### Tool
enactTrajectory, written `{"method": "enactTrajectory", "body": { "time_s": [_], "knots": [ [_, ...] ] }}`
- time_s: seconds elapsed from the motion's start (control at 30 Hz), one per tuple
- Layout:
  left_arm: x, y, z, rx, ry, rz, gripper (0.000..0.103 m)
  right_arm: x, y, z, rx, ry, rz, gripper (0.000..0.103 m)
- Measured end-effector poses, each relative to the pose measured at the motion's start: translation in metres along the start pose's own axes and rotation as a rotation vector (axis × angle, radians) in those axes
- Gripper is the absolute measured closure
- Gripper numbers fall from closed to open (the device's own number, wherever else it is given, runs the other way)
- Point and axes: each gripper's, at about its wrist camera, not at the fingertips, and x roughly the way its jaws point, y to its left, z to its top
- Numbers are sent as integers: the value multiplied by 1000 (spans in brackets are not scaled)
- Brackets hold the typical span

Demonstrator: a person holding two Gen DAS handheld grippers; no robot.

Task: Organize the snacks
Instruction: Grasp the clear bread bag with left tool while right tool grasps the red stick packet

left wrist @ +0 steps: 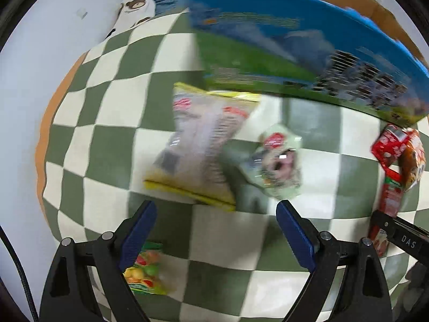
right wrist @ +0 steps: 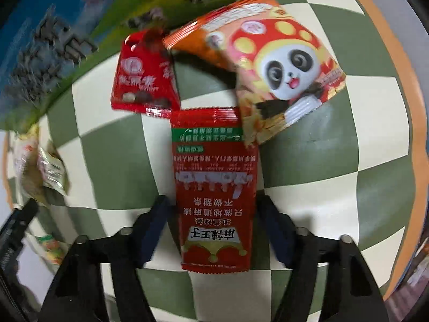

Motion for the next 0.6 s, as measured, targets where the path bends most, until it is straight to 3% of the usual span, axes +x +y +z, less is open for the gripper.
{"method": "enactTrajectory", "body": {
  "time_s": [0.07,0.27,0.4,0.47,0.5,0.6],
  "knots": [
    [-2,15,3,-16,-15,15,11,-1,15,-6,-44,-2,13,49],
    [0,43,35,-49,-25,9,11,2,50,-11,-101,-11,40,49],
    [16,35,60,22,11,-27,11,4,61,-13,-115,3,41,49],
    [25,25,69,68,33,-79,11,6,63,-15,-119,17,42,49],
    [30,21,71,83,46,-101,14,6,66,-12,-118,22,43,49],
    [44,14,70,100,100,-146,54,5,66,-9,-113,40,54,49]
  ]
}}
